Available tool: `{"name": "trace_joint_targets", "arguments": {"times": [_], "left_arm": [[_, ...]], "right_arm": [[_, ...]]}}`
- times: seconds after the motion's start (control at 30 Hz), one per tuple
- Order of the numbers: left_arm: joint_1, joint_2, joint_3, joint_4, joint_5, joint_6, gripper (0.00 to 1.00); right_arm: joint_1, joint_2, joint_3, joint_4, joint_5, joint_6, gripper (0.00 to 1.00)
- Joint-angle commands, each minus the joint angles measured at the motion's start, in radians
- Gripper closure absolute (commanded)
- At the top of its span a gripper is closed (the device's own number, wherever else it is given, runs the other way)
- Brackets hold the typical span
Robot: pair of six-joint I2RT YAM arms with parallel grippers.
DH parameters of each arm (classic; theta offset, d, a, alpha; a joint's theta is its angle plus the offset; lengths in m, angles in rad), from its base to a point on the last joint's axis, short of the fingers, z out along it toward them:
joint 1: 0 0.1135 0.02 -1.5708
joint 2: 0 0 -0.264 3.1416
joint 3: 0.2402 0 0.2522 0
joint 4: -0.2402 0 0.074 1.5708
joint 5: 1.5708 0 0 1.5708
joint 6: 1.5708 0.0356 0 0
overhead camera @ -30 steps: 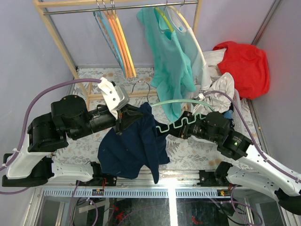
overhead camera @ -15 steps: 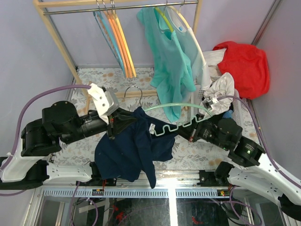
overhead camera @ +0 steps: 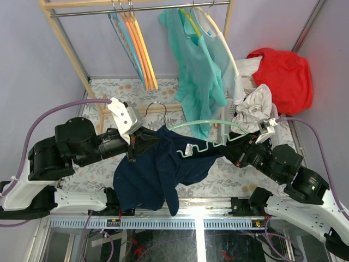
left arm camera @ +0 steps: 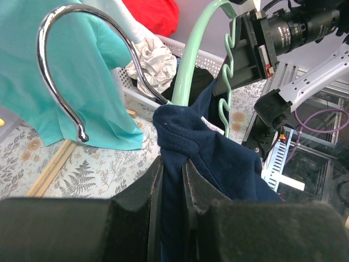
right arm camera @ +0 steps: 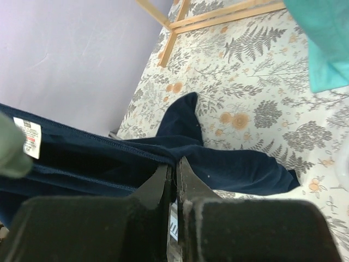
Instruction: Place the t-shirt on the hanger
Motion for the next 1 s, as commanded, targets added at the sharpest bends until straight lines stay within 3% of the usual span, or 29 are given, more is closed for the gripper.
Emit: {"name": "trace_joint_targets", "arguments": {"times": [0.0,0.47,0.97], "left_arm": [[0.004,-0.032,0.031,0.065,-0.002,-0.013,1.0],[0.004,0.014,0.064,0.001,-0.028,-0.013,1.0],[0.004,0.059,0.081,-0.108,-0.036,-0.023,1.0]], "right_arm": [[-0.001,-0.015,0.089,-0.181,0.2,-0.091,1.0],[-0.001,0.038,0.362,-0.414,0.382,-0.206,1.0],[0.001,0.096,0.513,-0.51,0.525,-0.289,1.0]]}}
